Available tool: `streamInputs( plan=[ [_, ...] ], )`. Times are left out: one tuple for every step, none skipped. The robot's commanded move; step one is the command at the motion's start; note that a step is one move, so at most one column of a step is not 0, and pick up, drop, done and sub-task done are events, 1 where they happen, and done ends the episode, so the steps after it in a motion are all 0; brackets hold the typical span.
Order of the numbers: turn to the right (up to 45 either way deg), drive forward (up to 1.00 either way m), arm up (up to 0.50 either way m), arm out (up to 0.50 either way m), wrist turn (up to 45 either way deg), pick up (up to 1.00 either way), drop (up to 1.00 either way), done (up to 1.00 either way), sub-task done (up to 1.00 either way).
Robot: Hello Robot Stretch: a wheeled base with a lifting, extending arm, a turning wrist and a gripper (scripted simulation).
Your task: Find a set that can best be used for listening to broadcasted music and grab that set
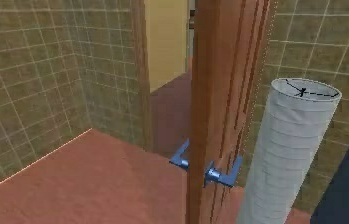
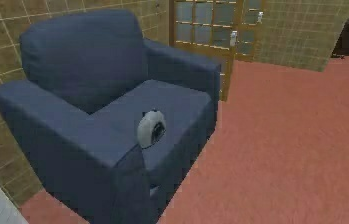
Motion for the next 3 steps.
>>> streamInputs(
  plan=[
    [45.0,0.0,0.0,0.0,0.0,0.0,0.0,0.0,0.0],
    [45.0,0.0,0.0,0.0,0.0,0.0,0.0,0.0,0.0],
    [15.0,0.0,0.0,0.0,0.0,0.0,0.0,0.0,0.0]
  ],
)
